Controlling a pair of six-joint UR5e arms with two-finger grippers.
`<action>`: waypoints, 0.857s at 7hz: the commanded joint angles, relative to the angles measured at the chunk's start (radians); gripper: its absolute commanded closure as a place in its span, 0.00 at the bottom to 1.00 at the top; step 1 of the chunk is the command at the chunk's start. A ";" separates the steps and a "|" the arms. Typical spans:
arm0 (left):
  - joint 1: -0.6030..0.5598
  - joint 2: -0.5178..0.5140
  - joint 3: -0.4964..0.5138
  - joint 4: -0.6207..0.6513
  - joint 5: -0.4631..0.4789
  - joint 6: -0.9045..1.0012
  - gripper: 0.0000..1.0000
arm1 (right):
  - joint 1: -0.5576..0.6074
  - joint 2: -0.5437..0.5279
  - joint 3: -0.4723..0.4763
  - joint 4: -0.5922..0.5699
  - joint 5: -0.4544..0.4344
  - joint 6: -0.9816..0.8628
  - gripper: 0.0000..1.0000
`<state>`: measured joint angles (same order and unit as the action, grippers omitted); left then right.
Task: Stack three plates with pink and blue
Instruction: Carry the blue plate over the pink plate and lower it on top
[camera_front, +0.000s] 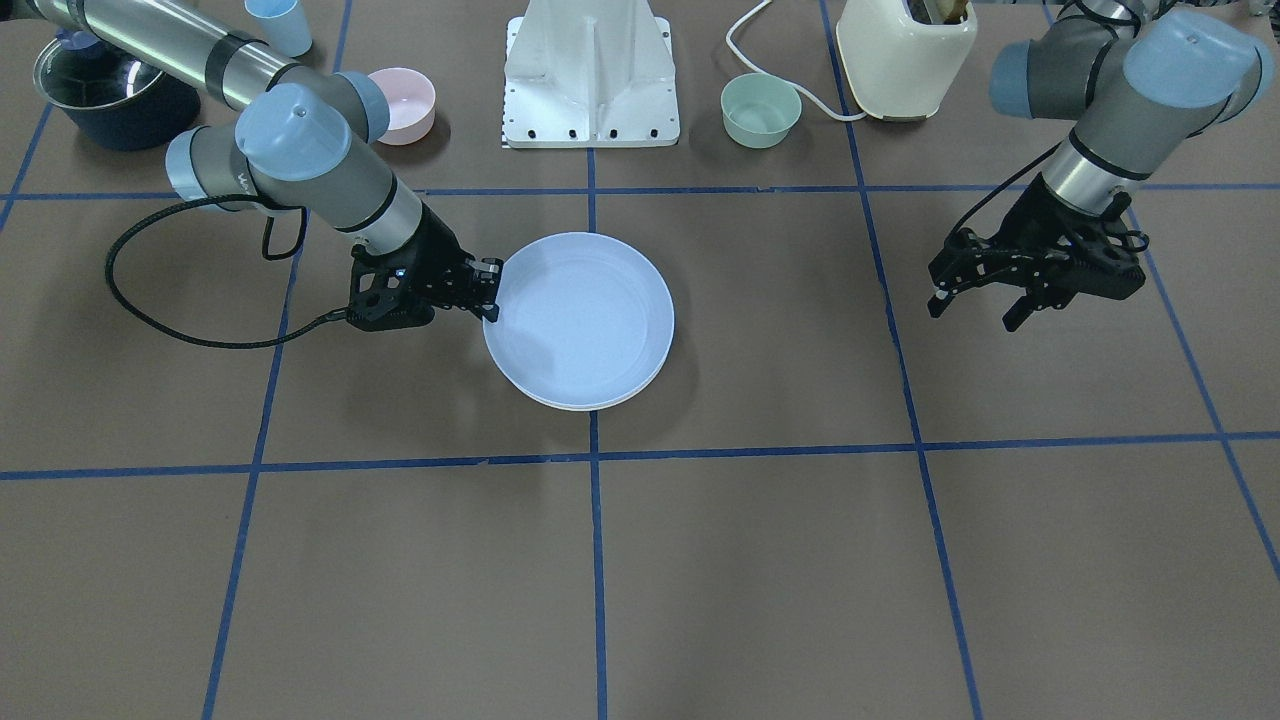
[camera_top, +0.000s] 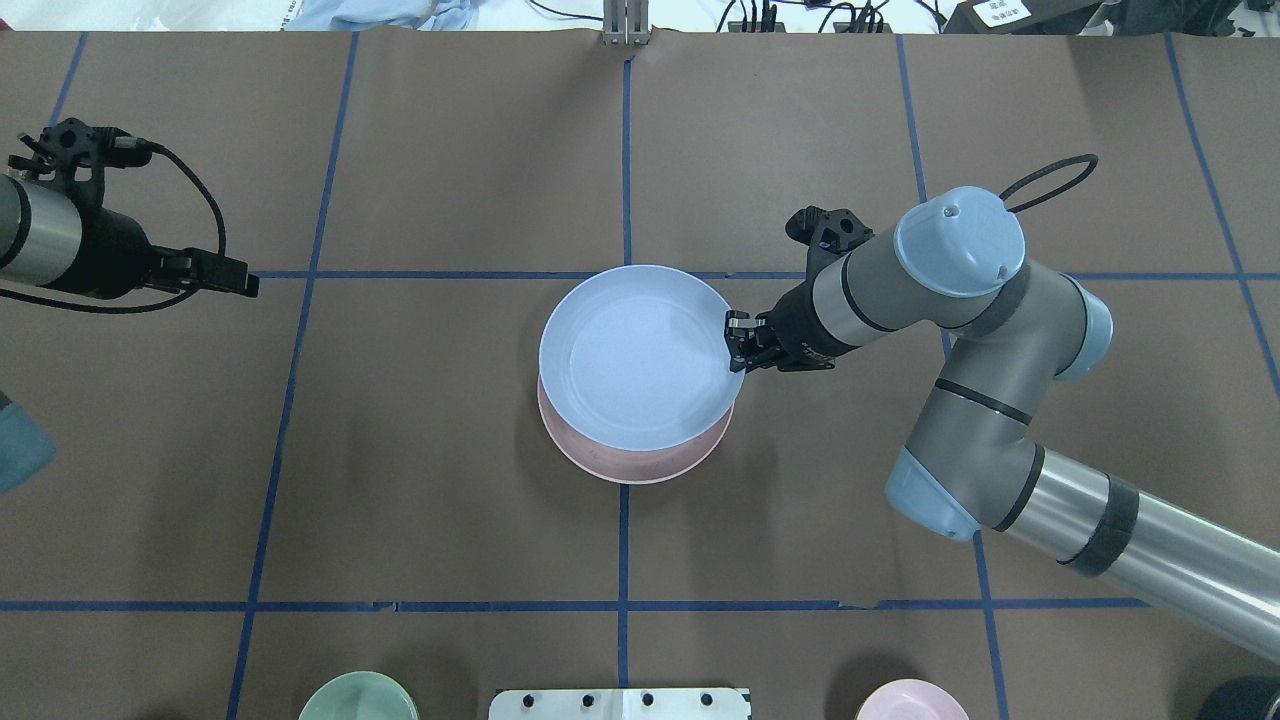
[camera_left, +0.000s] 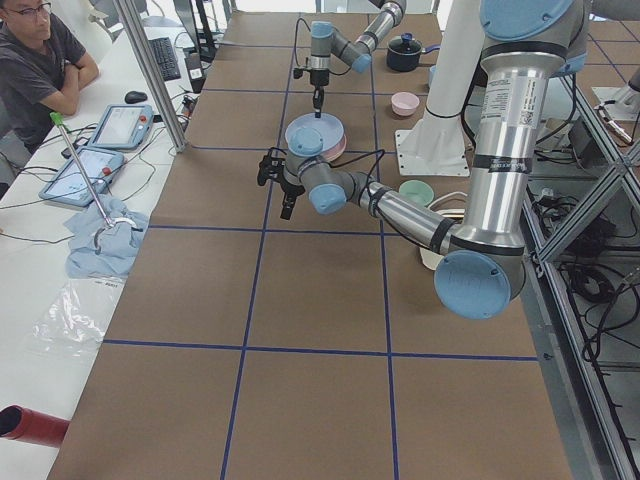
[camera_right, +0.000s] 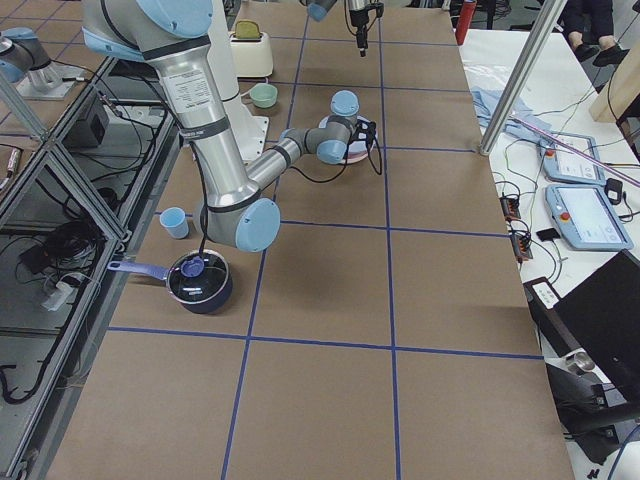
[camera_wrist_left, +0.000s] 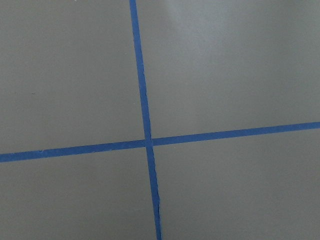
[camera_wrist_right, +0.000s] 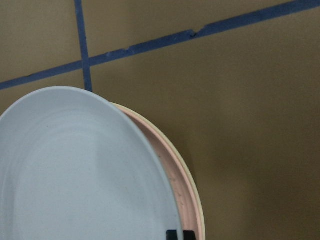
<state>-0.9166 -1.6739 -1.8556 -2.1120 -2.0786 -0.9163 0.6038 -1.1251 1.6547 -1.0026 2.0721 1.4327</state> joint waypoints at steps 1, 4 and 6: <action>0.002 -0.010 0.018 -0.002 0.000 0.001 0.00 | -0.009 -0.007 0.005 -0.002 -0.006 0.000 1.00; 0.002 -0.012 0.026 -0.002 -0.001 0.002 0.00 | -0.001 -0.019 0.033 -0.002 -0.032 0.000 0.00; -0.005 -0.010 0.024 -0.002 -0.006 0.002 0.00 | 0.077 -0.044 0.123 -0.095 -0.005 -0.021 0.00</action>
<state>-0.9160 -1.6855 -1.8309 -2.1138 -2.0811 -0.9144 0.6333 -1.1509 1.7184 -1.0322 2.0491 1.4262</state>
